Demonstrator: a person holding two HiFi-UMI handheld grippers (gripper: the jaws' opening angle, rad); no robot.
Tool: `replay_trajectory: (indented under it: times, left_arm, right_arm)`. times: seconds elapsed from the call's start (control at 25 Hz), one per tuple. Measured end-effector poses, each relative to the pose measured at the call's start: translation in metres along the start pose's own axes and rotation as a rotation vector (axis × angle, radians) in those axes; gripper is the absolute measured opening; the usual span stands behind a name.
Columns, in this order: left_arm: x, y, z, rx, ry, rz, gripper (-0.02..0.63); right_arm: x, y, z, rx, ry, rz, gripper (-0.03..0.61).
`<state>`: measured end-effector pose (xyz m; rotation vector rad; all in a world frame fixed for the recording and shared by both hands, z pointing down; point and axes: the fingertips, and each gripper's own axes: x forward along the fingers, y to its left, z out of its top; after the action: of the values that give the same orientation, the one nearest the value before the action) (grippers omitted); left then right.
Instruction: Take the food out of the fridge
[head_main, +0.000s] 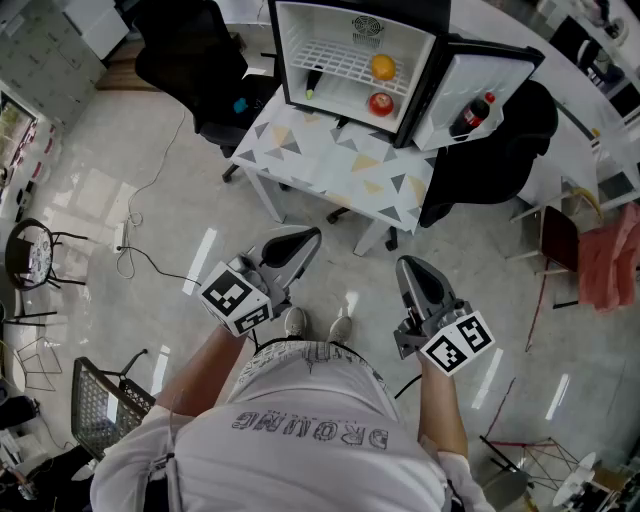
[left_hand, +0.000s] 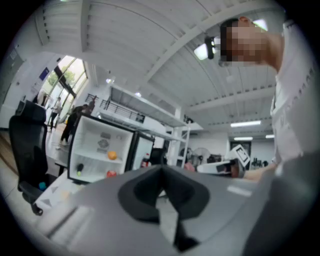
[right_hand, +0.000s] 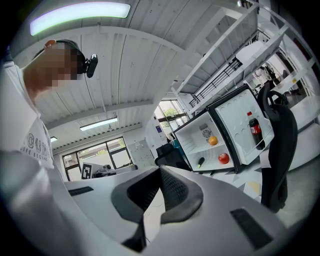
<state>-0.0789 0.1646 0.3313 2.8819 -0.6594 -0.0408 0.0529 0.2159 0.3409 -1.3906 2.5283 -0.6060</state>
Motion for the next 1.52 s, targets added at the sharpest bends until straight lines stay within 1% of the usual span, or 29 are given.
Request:
replay_trajectory:
  times: [0.32,0.44,0.72,1.16,1.32,1.52]
  left_arm:
    - [0.003,0.004,-0.002,-0.002,0.007,0.005,0.005]
    - [0.005,0.004,-0.002,-0.001,0.006,0.006,0.003]
    - [0.012,-0.001,-0.005,0.003,0.011,0.015,0.005]
    - [0.023,-0.019,-0.012,0.004,0.004,0.053,0.003]
    - [0.028,-0.027,-0.018,0.022,0.007,0.061,0.005]
    - [0.031,-0.032,-0.022,0.024,0.012,0.071,0.003]
  right_arm:
    - [0.005,-0.002,0.001,-0.043,0.011,-0.014,0.002]
    - [0.006,0.000,0.003,-0.059,0.010,-0.004,0.002]
    - [0.002,-0.010,0.003,-0.061,0.014,0.000,0.002]
    - [-0.014,-0.025,0.004,-0.067,0.040,0.043,0.002]
    - [-0.021,-0.032,0.002,-0.067,0.046,0.050,0.002]
    - [-0.026,-0.038,0.001,-0.072,0.052,0.055,0.002]
